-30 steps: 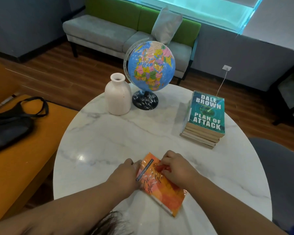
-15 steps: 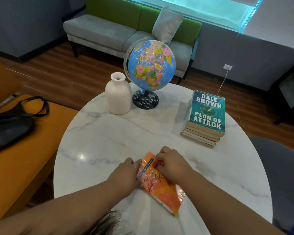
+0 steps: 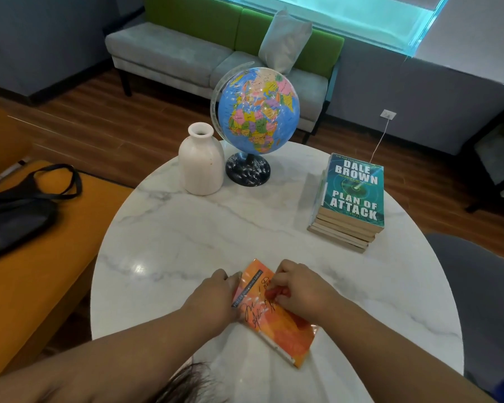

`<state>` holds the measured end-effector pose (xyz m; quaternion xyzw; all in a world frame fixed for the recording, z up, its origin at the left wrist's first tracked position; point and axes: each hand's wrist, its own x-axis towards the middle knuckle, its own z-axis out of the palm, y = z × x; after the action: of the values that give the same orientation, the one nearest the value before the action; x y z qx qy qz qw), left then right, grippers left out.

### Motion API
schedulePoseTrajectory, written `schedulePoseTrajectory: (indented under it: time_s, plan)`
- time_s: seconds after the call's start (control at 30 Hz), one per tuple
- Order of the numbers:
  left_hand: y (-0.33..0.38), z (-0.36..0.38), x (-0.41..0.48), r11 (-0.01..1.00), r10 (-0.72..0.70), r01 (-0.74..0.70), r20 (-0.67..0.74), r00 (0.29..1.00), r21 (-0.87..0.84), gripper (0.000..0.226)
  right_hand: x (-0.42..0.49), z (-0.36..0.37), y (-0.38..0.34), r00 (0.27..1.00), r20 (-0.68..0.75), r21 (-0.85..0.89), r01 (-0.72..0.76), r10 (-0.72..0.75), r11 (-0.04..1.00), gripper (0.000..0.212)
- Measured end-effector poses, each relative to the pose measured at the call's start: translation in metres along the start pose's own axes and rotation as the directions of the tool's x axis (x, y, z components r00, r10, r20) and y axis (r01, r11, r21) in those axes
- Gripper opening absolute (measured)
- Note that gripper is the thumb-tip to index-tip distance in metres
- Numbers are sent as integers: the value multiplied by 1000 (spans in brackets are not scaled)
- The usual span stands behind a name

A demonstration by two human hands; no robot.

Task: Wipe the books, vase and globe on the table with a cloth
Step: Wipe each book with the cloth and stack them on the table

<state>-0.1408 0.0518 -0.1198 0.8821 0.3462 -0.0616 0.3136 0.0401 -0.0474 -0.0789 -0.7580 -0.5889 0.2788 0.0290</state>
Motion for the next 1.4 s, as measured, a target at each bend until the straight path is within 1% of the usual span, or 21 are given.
schedulePoseTrajectory:
  time_s: [0.03,0.1,0.17,0.23,0.27,0.33,0.43,0.5,0.6,0.63,0.7,0.77,0.83,0.9,0.93,1.0,1.1,1.13,1.2,1.27,1.4]
  plan:
    - [0,0,0,1000,0,0,2,1000,0,75,-2,-2,4,999,-15,10,-38,39,999,22]
    - [0,0,0,1000,2,-2,-1,1000,0,72,-2,-2,5,990,-91,13,-103,104,995,20]
    - [0,-1,0,1000,6,-6,-2,1000,0,69,-3,5,-2,987,-138,-23,-84,80,996,22]
    - [1,0,-1,1000,5,-5,-8,1000,1,68,-11,14,-7,996,-90,-28,-20,18,999,23]
    - [0,-1,-1,1000,5,-4,-8,1000,5,70,-15,16,-6,998,-61,-2,-9,9,1000,23]
    - [1,-1,-1,1000,3,-3,-1,1000,3,73,-21,13,0,997,-59,58,-55,58,997,21]
    - [1,-1,-1,1000,3,-3,1,1000,-13,72,-20,16,1,968,-171,94,-169,183,981,22]
    - [1,-1,-1,1000,6,-6,0,1000,-7,74,-22,25,-9,968,-195,58,-151,160,987,23]
    - [1,-1,-1,1000,0,0,-2,1000,1,78,-30,33,-15,991,-113,68,-69,77,995,22]
    - [1,-1,-1,1000,-1,1,-2,1000,-1,78,-31,31,-12,991,-104,90,-78,87,993,21]
    - [1,0,-1,1000,-4,4,-6,1000,-4,78,-29,25,-7,978,-145,138,-131,151,982,20]
    - [0,0,-1,1000,-3,3,-9,1000,-7,78,-26,26,-10,963,-198,111,-165,184,980,21]
    - [0,0,-1,1000,1,-2,-9,1000,-9,77,-27,31,-17,973,-196,33,-118,122,993,24]
    - [1,1,-1,1000,0,0,-10,1000,-15,75,-33,37,-18,989,-138,29,-40,44,999,26]
    - [0,1,-1,1000,0,0,-14,1000,-15,73,-36,37,-16,993,-117,44,-23,28,999,27]
    - [0,1,-1,1000,3,-3,-18,1000,-8,71,-37,33,-8,989,-131,63,-53,61,997,26]
    - [0,1,-1,1000,5,-5,-24,1000,-8,70,-35,32,-9,965,-221,59,-133,143,989,25]
    - [0,1,-1,1000,6,-7,-25,1000,-11,69,-34,34,-13,967,-223,37,-119,124,992,25]
    - [0,2,0,1000,9,-9,-28,1000,-13,68,-37,42,-20,983,-178,2,-33,33,999,26]
    - [0,2,-1,1000,7,-8,-30,1000,-14,69,-42,45,-21,990,-144,13,13,-11,1000,25]
    - [0,1,-1,1000,4,-4,-27,1000,-14,71,-43,38,-11,972,-204,48,-108,116,993,24]
